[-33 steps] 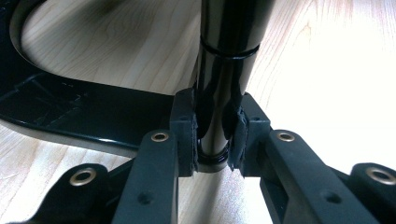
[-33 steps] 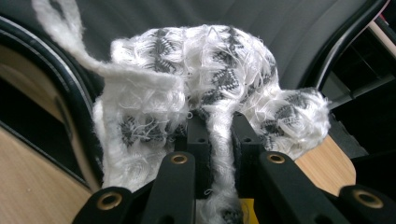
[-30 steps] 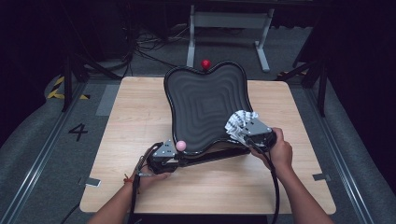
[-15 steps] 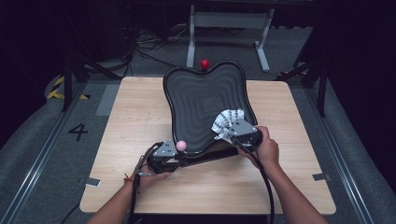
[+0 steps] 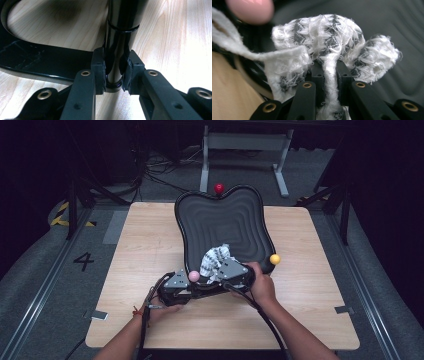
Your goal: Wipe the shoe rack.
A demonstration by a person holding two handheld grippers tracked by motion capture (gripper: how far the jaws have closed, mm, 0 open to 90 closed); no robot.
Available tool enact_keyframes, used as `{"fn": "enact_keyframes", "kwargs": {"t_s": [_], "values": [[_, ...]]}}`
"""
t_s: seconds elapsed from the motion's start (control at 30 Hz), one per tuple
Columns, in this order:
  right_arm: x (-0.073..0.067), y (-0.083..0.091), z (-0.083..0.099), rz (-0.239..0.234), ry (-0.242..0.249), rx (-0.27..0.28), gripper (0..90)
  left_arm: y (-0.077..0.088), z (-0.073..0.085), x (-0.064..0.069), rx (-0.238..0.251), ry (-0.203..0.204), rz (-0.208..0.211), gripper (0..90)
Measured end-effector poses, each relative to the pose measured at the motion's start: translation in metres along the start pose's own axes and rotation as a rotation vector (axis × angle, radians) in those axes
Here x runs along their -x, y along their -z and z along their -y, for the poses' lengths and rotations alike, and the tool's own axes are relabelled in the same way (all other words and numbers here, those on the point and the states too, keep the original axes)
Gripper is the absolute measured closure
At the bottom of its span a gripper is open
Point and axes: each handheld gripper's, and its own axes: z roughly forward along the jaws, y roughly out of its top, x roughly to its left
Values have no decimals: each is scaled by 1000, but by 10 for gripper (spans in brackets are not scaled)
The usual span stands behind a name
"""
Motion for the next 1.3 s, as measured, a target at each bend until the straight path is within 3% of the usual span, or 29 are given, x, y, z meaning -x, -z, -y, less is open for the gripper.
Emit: {"fn": "enact_keyframes", "kwargs": {"t_s": [0.27, 0.6, 0.73, 1.03, 1.1, 1.3], "values": [[-7, -8, -17, -70, -16, 26, 801, 0, 0, 0, 4, 2, 1, 737], [-11, -19, -32, -19, 18, 37, 802, 0, 0, 0, 6, 5, -1, 737], [-6, -18, -29, -9, 2, 30, 803, 0, 0, 0, 2, 5, -1, 737], [26, -8, -3, 61, -74, -22, 804, 0, 0, 0, -1, 2, 1, 736], [38, -1, 10, 93, -96, -60, 804, 0, 0, 0, -2, 3, 1, 737], [57, 8, 30, 141, -140, -102, 804, 0, 0, 0, 3, 3, 2, 736]]}}
